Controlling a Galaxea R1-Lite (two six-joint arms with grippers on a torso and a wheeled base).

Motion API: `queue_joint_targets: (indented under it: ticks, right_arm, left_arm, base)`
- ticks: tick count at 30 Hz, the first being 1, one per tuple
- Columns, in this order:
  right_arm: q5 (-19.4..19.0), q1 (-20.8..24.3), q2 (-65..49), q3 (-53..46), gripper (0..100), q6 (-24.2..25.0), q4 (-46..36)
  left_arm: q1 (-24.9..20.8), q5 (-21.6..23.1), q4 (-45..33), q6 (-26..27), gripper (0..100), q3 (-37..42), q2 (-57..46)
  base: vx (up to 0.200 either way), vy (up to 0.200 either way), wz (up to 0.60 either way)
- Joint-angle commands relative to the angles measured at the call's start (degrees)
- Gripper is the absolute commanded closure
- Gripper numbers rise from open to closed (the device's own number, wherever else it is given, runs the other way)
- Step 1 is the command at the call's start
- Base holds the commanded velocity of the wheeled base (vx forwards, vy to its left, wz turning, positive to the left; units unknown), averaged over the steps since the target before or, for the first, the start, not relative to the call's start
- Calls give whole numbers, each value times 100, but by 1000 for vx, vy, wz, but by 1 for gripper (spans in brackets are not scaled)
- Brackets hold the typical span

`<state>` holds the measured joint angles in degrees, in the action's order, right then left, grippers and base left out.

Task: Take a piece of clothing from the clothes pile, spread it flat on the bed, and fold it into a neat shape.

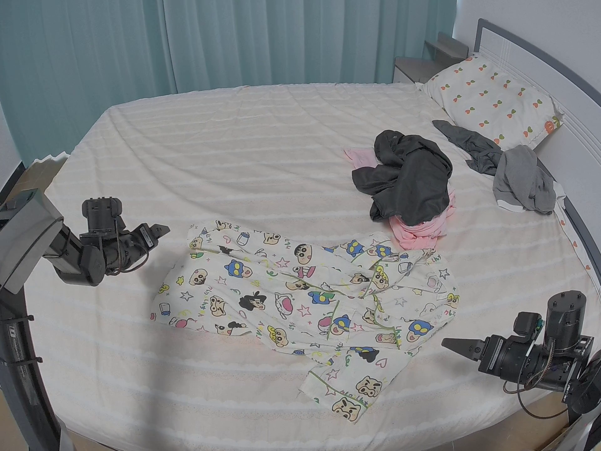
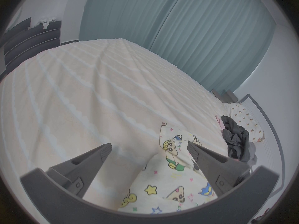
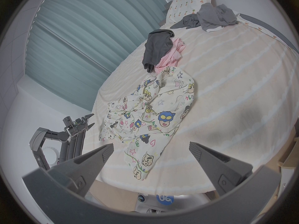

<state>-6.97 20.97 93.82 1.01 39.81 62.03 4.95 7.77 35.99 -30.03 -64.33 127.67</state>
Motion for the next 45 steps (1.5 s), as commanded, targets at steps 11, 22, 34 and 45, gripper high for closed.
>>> queue_joint_targets:
  ticks: [11,22,34,45]
  right_arm:
    - [-6,443,-760,-101,0,9,-1158]
    - [3,549,-1059,-101,0,53,-1430]
    - [-322,830,699,857,0,62,-1096]
    - [592,1559,3125,2430,0,70,-498]
  left_arm:
    - [85,1517,-531,735,0,2636,-1869]
    - [85,1544,-74,709,0,3902,-2203]
    - [94,1851,348,-909,0,5123,-3187]
    - [94,1825,611,-1383,0,5616,-3354]
  base:
    - [0,0,0]
    - [-109,0,0]
    - [0,0,0]
    - [0,0,0]
